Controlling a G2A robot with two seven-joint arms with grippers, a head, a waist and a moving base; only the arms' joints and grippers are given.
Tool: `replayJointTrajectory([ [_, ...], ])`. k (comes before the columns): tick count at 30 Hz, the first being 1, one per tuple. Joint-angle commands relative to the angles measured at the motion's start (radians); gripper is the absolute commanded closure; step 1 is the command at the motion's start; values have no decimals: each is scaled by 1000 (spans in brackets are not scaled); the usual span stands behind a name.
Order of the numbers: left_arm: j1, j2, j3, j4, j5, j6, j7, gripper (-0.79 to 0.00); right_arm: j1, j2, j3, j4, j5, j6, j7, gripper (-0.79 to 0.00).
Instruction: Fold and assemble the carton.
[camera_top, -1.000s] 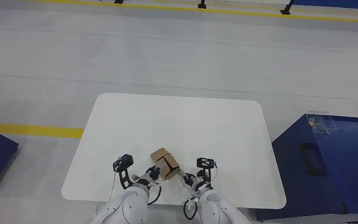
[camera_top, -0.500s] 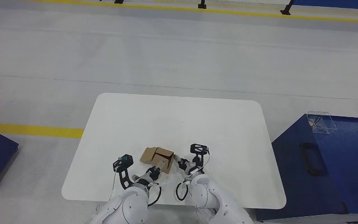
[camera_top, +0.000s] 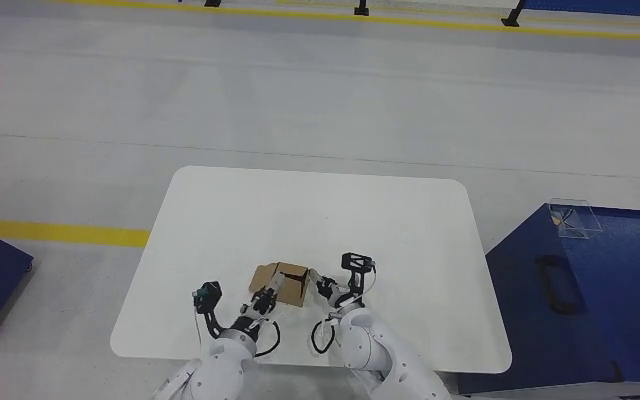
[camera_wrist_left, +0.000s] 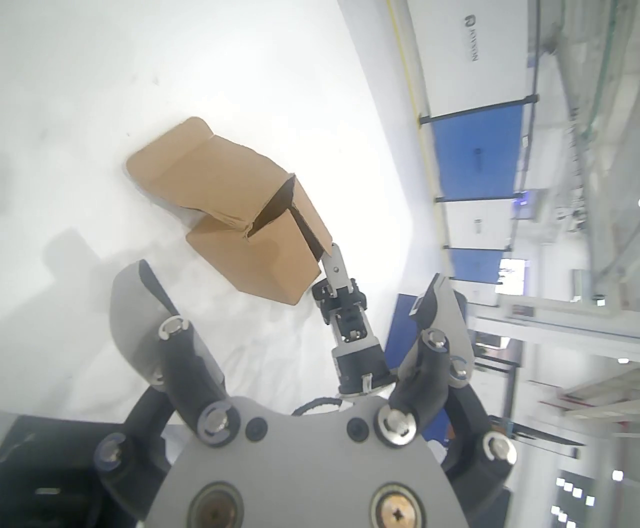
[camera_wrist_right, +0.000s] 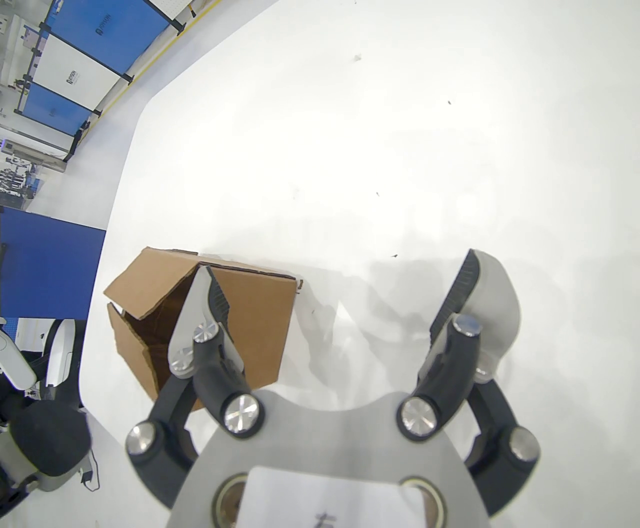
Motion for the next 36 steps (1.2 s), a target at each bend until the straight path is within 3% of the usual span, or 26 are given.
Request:
replayJointTrajectory([
  [1, 4, -7, -2, 45, -46, -134, -2, -785, 0, 0, 0, 0, 0, 0, 0, -785],
  [11, 9, -10, -10, 53, -89, -159, -13, -785, 0, 0, 0, 0, 0, 0, 0, -785],
  [16, 5, -24, -59, 155, -229, -222, -9, -785, 0, 0, 0, 0, 0, 0, 0, -785],
  [20, 1, -35, -59, 234, -246, -302, 11, -785, 0, 0, 0, 0, 0, 0, 0, -785],
  [27, -10, -59, -34, 345, -247, -532, 22, -785, 0, 0, 0, 0, 0, 0, 0, -785],
  [31, -36, -76, -8, 402, -234, -577, 37, -785, 0, 0, 0, 0, 0, 0, 0, -785],
  [33, -48, -83, 2, 421, -231, -579, 39, -406, 0, 0, 0, 0, 0, 0, 0, -785],
  [36, -65, -93, 13, 443, -226, -557, 58, -443, 0, 0, 0, 0, 0, 0, 0, -785],
])
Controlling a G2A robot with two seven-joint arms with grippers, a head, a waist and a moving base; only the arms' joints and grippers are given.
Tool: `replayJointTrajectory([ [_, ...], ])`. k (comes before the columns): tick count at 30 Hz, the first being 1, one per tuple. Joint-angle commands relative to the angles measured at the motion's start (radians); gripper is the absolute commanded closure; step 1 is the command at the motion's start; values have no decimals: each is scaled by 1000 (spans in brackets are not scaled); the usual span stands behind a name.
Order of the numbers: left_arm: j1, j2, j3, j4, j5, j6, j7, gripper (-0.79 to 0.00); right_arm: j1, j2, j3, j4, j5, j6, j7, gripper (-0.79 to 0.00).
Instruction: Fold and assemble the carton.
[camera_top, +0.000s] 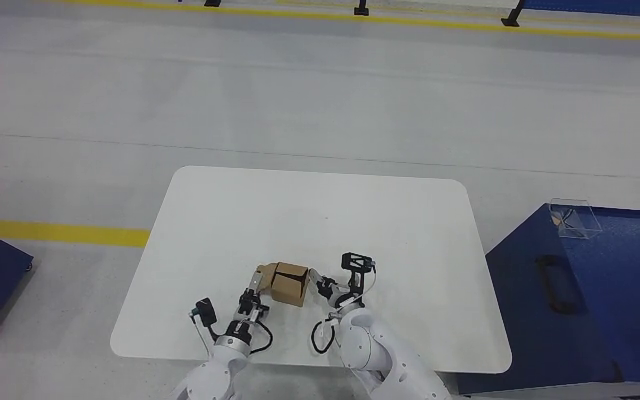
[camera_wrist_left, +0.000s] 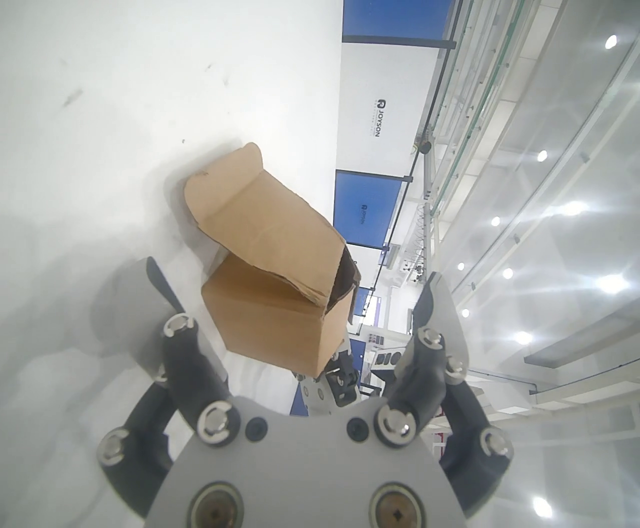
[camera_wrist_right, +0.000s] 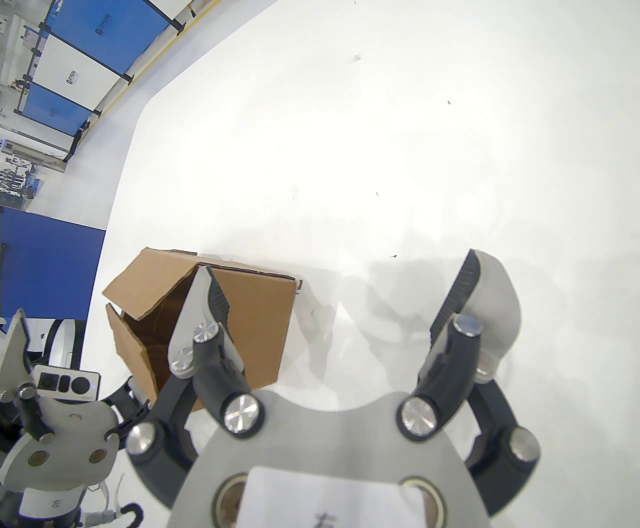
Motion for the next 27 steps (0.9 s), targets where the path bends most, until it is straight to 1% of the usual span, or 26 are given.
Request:
replayJointTrajectory([
  [1, -14, -8, 6, 14, -1, 23, 16, -459, 0, 0, 0, 0, 0, 0, 0, -785],
  [2, -19, -11, 7, 20, -3, 30, 22, -474, 0, 0, 0, 0, 0, 0, 0, -785],
  [6, -34, -22, 7, 44, -7, 46, 35, -489, 0, 0, 0, 0, 0, 0, 0, -785],
  [8, -38, -26, 3, 52, -13, 51, 44, -511, 0, 0, 0, 0, 0, 0, 0, -785],
  [13, -47, -35, -10, 83, -25, 42, 36, -514, 0, 0, 0, 0, 0, 0, 0, -785],
  [17, -57, -46, -16, 126, -46, -2, 29, -508, 0, 0, 0, 0, 0, 0, 0, -785],
  [18, -61, -49, -18, 140, -52, -14, 30, -493, 0, 0, 0, 0, 0, 0, 0, -785],
  [20, -69, -55, -15, 160, -53, -41, 22, -489, 0, 0, 0, 0, 0, 0, 0, -785],
  [23, -76, -63, -16, 190, -63, -106, 12, -474, 0, 0, 0, 0, 0, 0, 0, -785],
  [27, -76, -72, -19, 221, -45, -228, -5, -446, 0, 0, 0, 0, 0, 0, 0, -785],
])
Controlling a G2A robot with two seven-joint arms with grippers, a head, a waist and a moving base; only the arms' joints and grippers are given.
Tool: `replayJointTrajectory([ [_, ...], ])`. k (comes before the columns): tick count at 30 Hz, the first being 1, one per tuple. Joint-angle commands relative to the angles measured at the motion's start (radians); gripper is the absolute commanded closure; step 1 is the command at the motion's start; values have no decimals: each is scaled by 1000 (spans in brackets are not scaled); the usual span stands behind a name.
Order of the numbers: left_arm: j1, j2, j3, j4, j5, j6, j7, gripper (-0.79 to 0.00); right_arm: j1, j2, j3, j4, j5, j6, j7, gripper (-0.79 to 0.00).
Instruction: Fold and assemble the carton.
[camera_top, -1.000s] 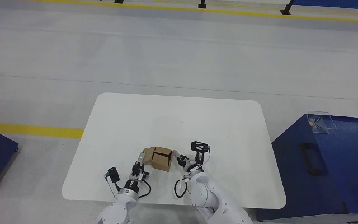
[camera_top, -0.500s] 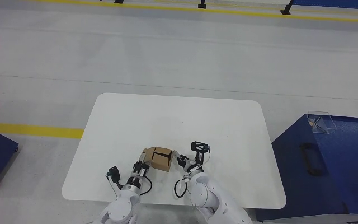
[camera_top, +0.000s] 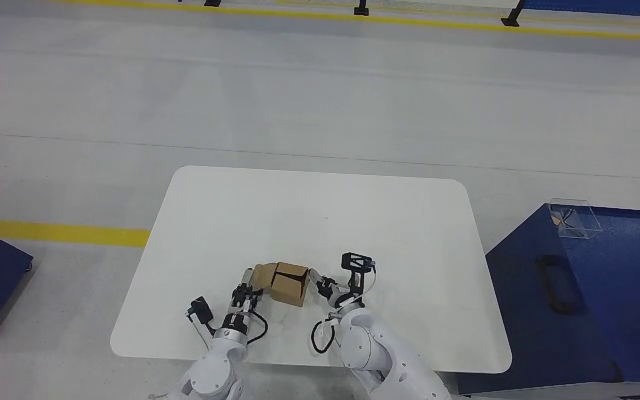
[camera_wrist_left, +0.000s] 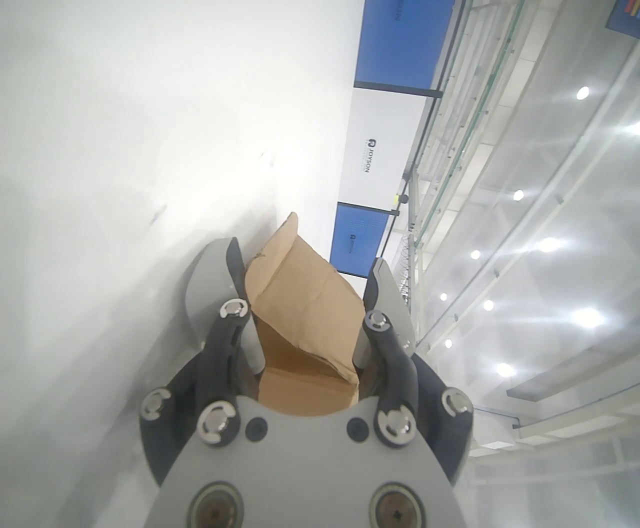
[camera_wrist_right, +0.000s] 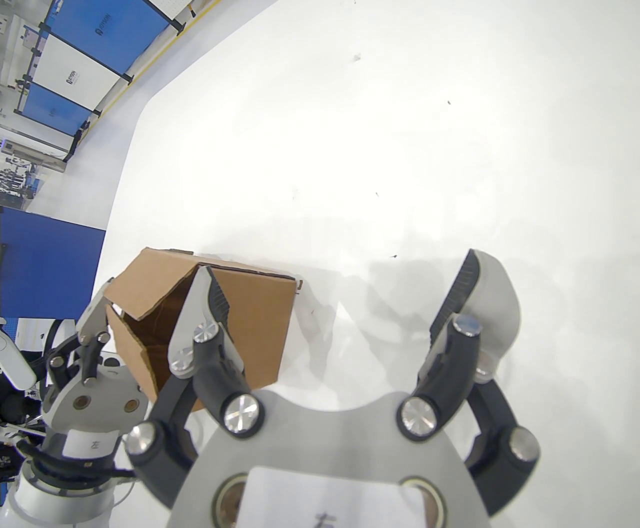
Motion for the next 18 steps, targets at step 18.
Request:
replayJointTrajectory([
  [18, 30, -28, -47, 21, 51, -271, -32, -529, 0, 0, 0, 0, 0, 0, 0, -785],
])
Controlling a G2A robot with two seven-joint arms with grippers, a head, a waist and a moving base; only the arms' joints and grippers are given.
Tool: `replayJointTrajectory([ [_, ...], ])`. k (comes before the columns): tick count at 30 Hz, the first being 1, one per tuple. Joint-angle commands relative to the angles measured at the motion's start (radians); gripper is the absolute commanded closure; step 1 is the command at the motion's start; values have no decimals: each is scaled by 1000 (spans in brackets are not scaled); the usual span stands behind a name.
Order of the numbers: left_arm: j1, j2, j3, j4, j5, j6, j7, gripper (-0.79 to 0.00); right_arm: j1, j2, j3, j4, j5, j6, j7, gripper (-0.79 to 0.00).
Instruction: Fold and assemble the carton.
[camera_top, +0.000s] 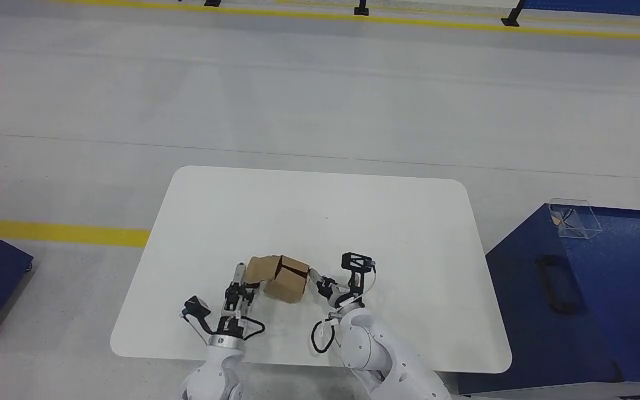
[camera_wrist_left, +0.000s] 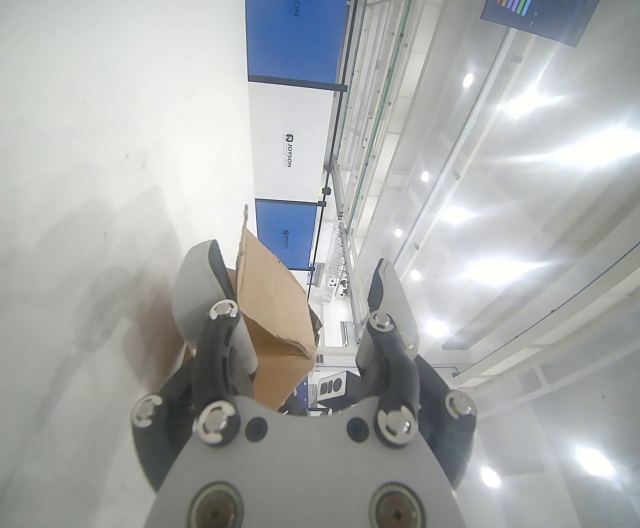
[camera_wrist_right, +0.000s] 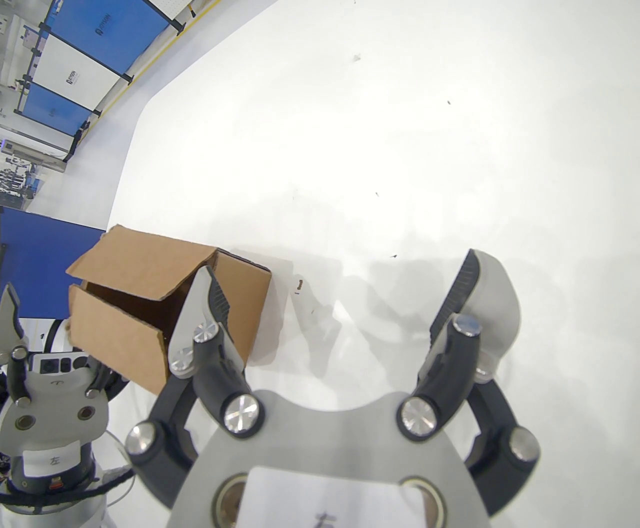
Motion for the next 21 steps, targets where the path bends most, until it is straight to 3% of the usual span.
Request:
replayJointTrajectory([
  [1, 2, -3, -6, -1, 10, -5, 6, -545, 0, 0, 0, 0, 0, 0, 0, -785],
  [9, 13, -8, -42, 5, 18, -7, 5, -551, 0, 0, 0, 0, 0, 0, 0, -785],
  [21, 61, -20, -78, -44, 66, -109, 21, -582, 0, 0, 0, 0, 0, 0, 0, -785],
])
